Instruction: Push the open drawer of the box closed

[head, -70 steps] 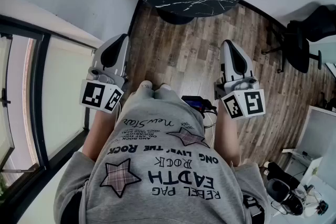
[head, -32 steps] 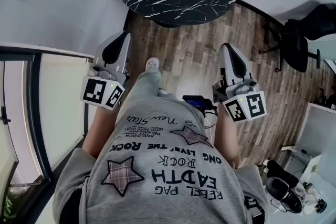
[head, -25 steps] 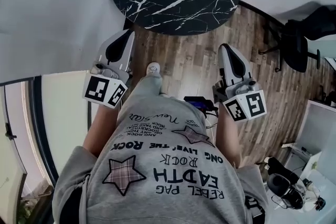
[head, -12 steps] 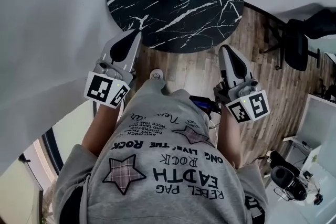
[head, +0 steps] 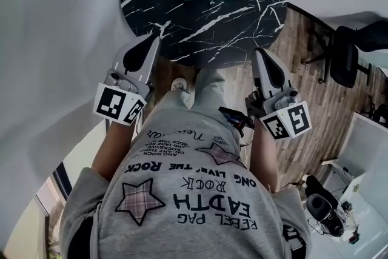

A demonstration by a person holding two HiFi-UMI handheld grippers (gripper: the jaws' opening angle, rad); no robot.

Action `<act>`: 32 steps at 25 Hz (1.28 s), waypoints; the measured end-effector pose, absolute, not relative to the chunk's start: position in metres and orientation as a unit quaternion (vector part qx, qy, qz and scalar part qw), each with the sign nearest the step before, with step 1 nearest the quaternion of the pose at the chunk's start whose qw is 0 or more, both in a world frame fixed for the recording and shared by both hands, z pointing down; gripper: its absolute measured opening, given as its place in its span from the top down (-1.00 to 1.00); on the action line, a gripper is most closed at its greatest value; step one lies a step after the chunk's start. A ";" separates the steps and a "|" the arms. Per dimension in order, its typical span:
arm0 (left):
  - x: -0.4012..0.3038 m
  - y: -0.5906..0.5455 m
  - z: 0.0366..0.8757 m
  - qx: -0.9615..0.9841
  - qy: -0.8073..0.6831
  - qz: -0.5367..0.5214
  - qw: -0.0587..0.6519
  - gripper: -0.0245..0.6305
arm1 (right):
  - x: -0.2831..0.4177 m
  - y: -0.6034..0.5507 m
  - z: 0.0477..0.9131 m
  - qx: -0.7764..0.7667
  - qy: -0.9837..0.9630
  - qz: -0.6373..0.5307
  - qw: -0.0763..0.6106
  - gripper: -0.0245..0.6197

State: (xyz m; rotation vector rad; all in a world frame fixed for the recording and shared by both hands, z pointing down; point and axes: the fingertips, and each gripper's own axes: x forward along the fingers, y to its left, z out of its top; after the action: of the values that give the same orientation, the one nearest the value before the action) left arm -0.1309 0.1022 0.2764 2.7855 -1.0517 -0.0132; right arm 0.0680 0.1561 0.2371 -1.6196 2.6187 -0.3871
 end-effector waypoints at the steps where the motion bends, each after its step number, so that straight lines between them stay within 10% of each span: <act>1: -0.129 0.096 0.276 0.930 -0.359 -0.004 0.081 0.91 | 0.071 0.148 0.238 -0.516 0.847 -0.126 0.021 0.89; 32: -0.090 -0.070 0.256 0.881 -0.465 -0.036 0.077 0.91 | 0.161 -0.019 0.256 -0.451 0.881 -0.143 -0.005 0.89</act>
State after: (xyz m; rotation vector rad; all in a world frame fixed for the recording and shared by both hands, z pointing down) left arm -0.0897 -0.0705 0.2564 2.6407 -1.3941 -0.1068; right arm 0.1606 -0.0194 0.2563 -1.4204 2.7774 -0.4521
